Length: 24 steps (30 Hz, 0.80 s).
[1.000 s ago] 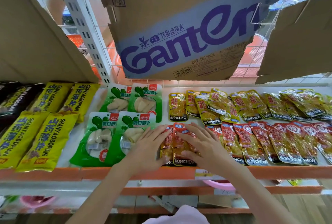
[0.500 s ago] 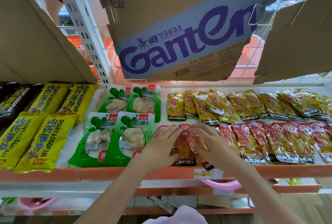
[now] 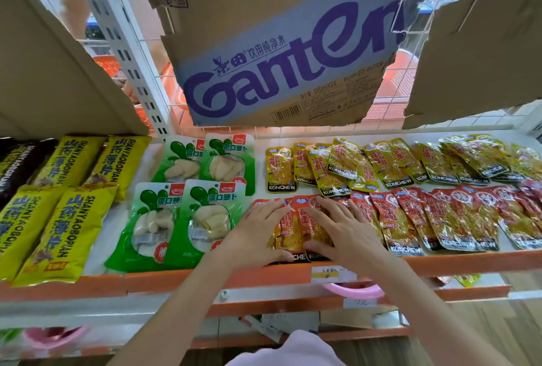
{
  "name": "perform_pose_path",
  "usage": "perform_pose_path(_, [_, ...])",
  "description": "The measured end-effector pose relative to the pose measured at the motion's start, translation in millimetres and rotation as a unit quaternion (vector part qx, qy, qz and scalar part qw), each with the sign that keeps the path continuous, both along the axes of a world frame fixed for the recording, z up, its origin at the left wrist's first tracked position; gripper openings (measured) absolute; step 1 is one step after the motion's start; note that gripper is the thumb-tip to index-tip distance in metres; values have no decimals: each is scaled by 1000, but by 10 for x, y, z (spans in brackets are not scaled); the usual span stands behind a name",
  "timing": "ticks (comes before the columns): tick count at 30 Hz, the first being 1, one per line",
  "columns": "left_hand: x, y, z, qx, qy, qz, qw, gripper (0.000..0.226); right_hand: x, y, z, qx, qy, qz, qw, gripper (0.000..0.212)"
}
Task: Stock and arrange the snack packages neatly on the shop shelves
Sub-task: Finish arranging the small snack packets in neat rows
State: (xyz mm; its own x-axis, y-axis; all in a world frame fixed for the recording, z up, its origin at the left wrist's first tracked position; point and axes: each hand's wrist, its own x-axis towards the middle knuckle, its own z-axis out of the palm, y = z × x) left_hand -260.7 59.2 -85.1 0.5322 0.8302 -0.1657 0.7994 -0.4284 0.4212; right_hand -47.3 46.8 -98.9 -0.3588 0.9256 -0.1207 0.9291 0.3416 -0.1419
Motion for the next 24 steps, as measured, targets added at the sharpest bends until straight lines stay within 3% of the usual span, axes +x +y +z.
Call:
perform_pose_path(7, [43,54,42,8,27,-5,1000,94,-6,8,108,-2,-42,22,999,81])
perform_pose_path(17, [22,57,61,-8,21,-10,1000,94,26,18,121,-33,-7,25,999,83])
perform_pose_path(20, [74,59,76,27,28,-11,999,88,-3,-24,161,-13,-24,23,999,82])
perform_pose_path(22, [190,39,76,44,4,-2,999,79,-36,-93,160,12,0,16,1000,75])
perform_pose_path(24, [338,13,51,39,-29,-8,999,74,-26,-186,158,36,89,0,995,49])
